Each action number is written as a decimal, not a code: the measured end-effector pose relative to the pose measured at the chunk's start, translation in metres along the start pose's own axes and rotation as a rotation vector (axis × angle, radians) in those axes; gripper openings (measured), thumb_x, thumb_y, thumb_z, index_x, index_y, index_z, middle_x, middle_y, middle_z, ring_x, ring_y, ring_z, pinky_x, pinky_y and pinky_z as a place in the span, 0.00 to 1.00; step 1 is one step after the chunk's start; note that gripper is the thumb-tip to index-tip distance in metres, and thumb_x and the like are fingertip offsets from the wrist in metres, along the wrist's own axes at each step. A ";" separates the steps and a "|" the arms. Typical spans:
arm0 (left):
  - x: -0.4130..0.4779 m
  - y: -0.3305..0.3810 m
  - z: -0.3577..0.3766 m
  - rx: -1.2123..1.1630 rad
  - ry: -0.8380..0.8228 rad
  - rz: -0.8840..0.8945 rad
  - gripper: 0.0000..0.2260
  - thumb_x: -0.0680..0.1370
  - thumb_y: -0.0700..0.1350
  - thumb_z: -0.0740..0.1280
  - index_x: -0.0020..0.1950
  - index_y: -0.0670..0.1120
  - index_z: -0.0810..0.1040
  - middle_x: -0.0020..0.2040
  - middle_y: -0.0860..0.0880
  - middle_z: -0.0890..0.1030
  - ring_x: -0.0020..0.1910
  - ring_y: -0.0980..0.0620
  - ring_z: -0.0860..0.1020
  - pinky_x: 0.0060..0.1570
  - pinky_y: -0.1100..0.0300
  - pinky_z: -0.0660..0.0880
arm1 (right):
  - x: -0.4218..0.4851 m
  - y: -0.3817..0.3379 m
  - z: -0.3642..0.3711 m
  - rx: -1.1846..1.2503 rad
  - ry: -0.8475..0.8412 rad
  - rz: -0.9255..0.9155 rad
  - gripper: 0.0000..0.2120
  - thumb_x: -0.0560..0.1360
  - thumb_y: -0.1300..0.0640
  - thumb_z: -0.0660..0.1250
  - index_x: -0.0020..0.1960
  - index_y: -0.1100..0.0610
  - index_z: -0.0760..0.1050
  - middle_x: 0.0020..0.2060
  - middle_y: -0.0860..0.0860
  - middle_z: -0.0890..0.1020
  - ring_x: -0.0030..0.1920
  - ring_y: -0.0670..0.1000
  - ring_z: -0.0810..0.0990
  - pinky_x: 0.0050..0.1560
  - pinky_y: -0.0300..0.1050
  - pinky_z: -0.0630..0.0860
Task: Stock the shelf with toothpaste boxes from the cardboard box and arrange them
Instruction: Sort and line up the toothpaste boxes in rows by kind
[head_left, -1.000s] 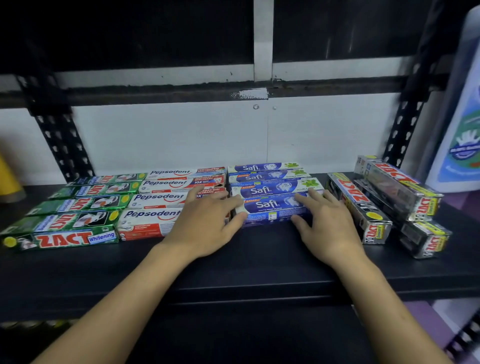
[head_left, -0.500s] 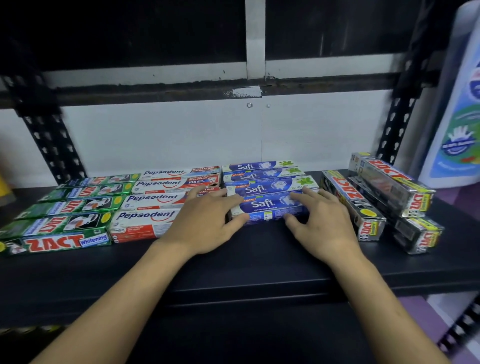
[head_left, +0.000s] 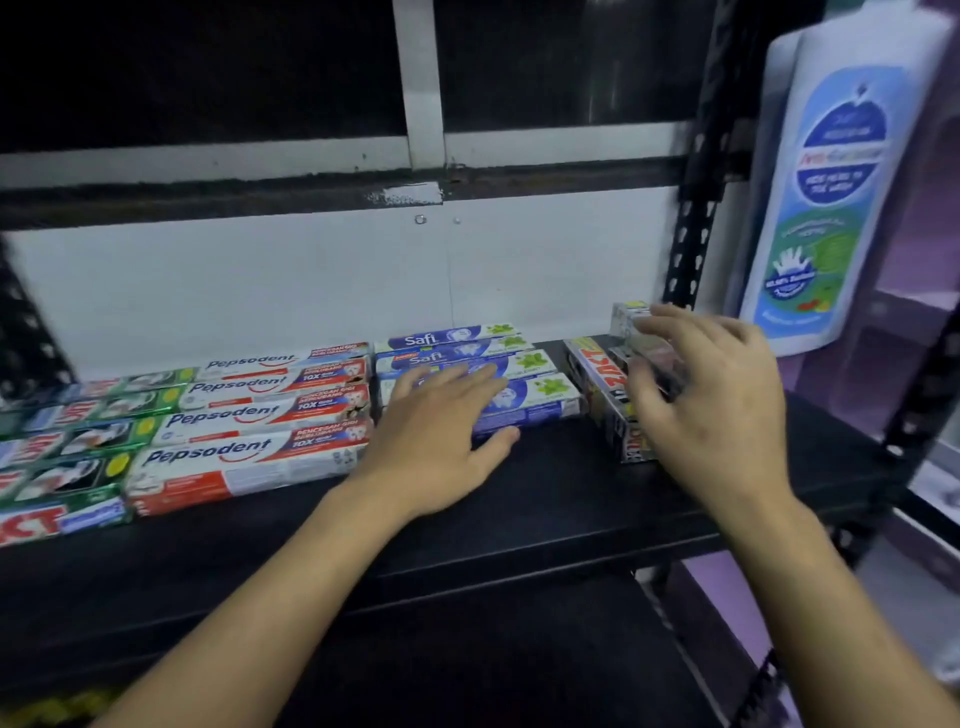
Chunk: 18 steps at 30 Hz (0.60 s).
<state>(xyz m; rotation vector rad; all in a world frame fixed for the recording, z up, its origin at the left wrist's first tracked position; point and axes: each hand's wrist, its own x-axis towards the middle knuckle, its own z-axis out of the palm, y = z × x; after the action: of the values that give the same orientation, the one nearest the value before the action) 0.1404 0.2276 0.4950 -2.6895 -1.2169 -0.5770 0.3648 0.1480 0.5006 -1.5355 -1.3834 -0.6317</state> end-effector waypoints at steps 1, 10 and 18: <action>0.006 0.012 0.003 -0.031 0.006 0.028 0.26 0.80 0.63 0.56 0.77 0.57 0.61 0.79 0.58 0.60 0.78 0.56 0.56 0.76 0.52 0.47 | 0.002 0.011 -0.004 -0.038 -0.001 0.041 0.16 0.74 0.51 0.64 0.60 0.53 0.79 0.62 0.51 0.80 0.59 0.60 0.77 0.62 0.53 0.70; 0.040 0.093 0.054 -0.219 0.077 0.213 0.27 0.80 0.59 0.59 0.78 0.53 0.62 0.80 0.55 0.58 0.78 0.57 0.54 0.77 0.54 0.53 | -0.010 0.053 -0.013 0.087 -0.284 0.290 0.23 0.77 0.46 0.65 0.71 0.43 0.69 0.57 0.51 0.83 0.57 0.56 0.80 0.53 0.47 0.75; 0.039 0.089 0.056 -0.289 0.039 0.191 0.26 0.81 0.59 0.57 0.79 0.54 0.59 0.80 0.59 0.55 0.78 0.60 0.50 0.76 0.58 0.53 | -0.021 0.070 -0.033 0.259 -0.190 0.393 0.18 0.76 0.47 0.69 0.65 0.44 0.76 0.27 0.38 0.77 0.31 0.40 0.76 0.33 0.28 0.67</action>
<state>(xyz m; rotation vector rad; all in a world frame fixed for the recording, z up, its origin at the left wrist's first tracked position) 0.2463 0.2107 0.4624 -2.9687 -0.9141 -0.8288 0.4340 0.1146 0.4757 -1.6224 -1.1968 -0.0645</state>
